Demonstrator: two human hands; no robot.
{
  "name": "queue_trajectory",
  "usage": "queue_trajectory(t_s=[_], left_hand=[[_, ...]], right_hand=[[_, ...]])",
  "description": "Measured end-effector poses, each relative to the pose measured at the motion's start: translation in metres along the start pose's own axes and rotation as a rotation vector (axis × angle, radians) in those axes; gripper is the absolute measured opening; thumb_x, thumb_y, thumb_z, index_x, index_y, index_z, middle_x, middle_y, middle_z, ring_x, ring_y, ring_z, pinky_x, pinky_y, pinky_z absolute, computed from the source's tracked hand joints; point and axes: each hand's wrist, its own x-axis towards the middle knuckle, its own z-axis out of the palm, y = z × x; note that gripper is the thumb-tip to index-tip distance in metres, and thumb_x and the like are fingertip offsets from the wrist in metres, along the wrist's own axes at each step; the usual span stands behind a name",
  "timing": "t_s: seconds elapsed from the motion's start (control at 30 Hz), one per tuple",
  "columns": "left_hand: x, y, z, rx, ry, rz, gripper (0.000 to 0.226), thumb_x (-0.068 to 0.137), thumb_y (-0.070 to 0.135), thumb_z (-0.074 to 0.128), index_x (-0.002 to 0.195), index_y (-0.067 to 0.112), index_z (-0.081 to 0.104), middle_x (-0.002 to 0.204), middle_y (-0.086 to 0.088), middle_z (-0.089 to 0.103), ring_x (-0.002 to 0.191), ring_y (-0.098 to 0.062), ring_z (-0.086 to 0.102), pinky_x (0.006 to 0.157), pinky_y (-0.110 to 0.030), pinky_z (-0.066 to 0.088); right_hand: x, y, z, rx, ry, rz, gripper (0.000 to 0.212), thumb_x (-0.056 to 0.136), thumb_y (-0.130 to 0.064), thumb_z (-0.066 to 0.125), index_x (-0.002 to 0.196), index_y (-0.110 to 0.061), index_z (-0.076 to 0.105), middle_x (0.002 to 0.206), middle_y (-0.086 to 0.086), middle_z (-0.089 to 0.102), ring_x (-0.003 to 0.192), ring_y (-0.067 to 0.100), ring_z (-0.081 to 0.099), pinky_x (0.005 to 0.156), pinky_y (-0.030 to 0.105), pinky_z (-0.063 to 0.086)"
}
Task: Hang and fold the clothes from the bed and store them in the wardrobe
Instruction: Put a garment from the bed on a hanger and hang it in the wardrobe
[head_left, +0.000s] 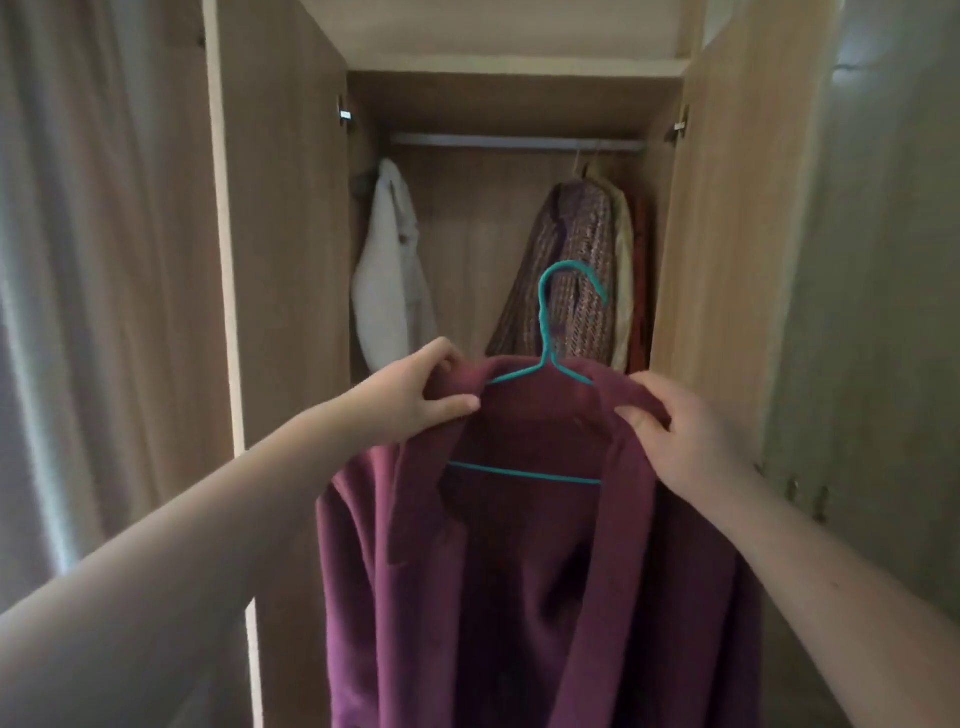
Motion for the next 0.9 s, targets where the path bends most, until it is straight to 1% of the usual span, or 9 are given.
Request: queue_trajectory(t_s=[0.1,0.23,0.4,0.5,0.53,0.63,0.7,0.77,0.9], left_hand=[[0.012,-0.024,-0.023,-0.283,-0.134,-0.046,0.059,0.09,0.072,0.047,0.118,0.023,0.063,0.107,0.003,0.07,0.097,-0.009,0.064,0.093,-0.036,0.052],[0.043,-0.052,-0.05,-0.463,-0.334,-0.092,0.03,0.097,0.028,0.054,0.124,0.036,0.066,0.113,-0.002,0.071,0.102,-0.021,0.067,0.094,-0.05,0.052],[0.079,-0.089,-0.042,-0.37,-0.388,0.093,0.063,0.101,-0.002,0.049,0.139,0.048,0.053,0.122,0.006,0.07,0.111,-0.021,0.068,0.098,-0.062,0.05],[0.104,-0.125,-0.041,-0.348,-0.578,0.194,0.075,0.095,-0.009,0.04,0.143,0.047,0.049,0.134,0.004,0.065,0.12,-0.047,0.06,0.095,-0.077,0.042],[0.113,-0.137,-0.04,-0.321,-0.627,0.231,0.078,0.093,-0.015,0.037,0.143,0.043,0.051,0.134,0.009,0.064,0.121,-0.047,0.059,0.098,-0.074,0.043],[0.135,-0.168,-0.035,-0.173,-0.563,0.37,0.061,0.093,-0.016,0.048,0.132,0.029,0.065,0.11,0.027,0.06,0.104,-0.011,0.066,0.094,-0.031,0.051],[0.152,-0.191,-0.032,0.052,-0.38,0.568,0.045,0.093,0.0,0.062,0.121,0.036,0.068,0.104,0.021,0.045,0.092,-0.006,0.056,0.085,-0.028,0.049],[0.168,-0.214,-0.022,0.177,-0.177,0.733,0.039,0.092,0.012,0.068,0.115,0.043,0.063,0.111,0.013,0.039,0.1,-0.01,0.045,0.092,-0.03,0.044],[0.196,-0.219,0.006,0.038,-0.079,0.862,0.029,0.09,0.012,0.069,0.114,0.027,0.063,0.136,-0.002,0.05,0.125,-0.014,0.043,0.11,-0.024,0.03]], right_hand=[[0.023,0.023,0.033,0.104,-0.034,-0.019,0.046,0.085,-0.063,0.05,0.117,-0.033,0.06,0.098,-0.014,0.07,0.091,0.013,0.067,0.08,0.043,0.055],[0.055,0.044,0.075,0.198,-0.035,0.002,0.05,0.084,-0.072,0.051,0.117,-0.035,0.061,0.098,-0.014,0.07,0.091,0.014,0.068,0.081,0.046,0.054],[0.094,0.048,0.126,0.278,0.013,0.05,0.013,0.092,-0.031,0.062,0.102,-0.04,0.062,0.094,-0.019,0.069,0.09,0.001,0.064,0.083,0.034,0.051],[0.119,0.043,0.169,0.292,0.043,0.068,0.015,0.092,-0.023,0.06,0.103,-0.033,0.061,0.093,-0.015,0.068,0.091,0.006,0.063,0.085,0.026,0.048],[0.128,0.04,0.184,0.295,0.03,0.067,0.017,0.092,-0.019,0.059,0.104,-0.031,0.061,0.094,-0.014,0.067,0.092,0.007,0.062,0.085,0.022,0.046],[0.155,0.025,0.226,0.281,-0.007,0.068,0.021,0.091,-0.016,0.057,0.107,-0.028,0.06,0.099,-0.009,0.066,0.095,0.008,0.059,0.086,0.014,0.042],[0.17,0.021,0.249,0.267,-0.013,0.066,0.027,0.091,-0.012,0.057,0.113,-0.027,0.061,0.104,-0.006,0.066,0.099,0.008,0.058,0.087,0.011,0.04],[0.182,0.019,0.268,0.23,-0.01,0.085,0.031,0.091,-0.012,0.056,0.118,-0.026,0.062,0.108,-0.005,0.066,0.102,0.009,0.058,0.09,0.016,0.041],[0.211,0.022,0.283,0.095,-0.038,0.1,0.037,0.089,-0.005,0.062,0.122,-0.022,0.065,0.117,0.0,0.068,0.11,0.015,0.061,0.098,0.022,0.042]])
